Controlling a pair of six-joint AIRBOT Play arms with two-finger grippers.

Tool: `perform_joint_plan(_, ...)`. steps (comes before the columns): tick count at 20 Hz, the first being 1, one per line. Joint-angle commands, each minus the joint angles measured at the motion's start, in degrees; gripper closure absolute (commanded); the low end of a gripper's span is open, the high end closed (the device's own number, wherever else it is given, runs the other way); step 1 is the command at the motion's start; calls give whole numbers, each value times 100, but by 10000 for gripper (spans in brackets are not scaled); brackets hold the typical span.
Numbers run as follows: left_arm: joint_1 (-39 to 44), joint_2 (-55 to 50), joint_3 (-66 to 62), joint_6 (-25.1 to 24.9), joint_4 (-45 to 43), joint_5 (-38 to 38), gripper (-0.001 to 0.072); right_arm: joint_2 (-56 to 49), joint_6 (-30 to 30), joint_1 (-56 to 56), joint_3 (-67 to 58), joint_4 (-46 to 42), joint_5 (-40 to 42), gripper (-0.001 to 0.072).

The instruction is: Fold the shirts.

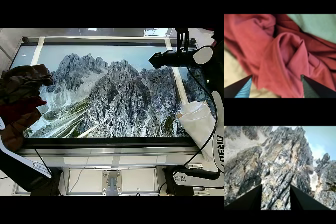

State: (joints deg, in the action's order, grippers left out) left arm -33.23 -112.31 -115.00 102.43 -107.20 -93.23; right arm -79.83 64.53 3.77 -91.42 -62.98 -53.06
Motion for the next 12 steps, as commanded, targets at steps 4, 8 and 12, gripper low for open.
perform_joint_plan(4,-107,-549,2,-382,345,109,374,-4,0,9,-7,680,149,323)
perform_joint_plan(8,-103,-472,-31,-817,1670,-291,697,-4,31,7,-7,883,118,323)
perform_joint_plan(12,181,289,-173,-1399,5101,485,697,4,37,-11,-7,850,-63,324)
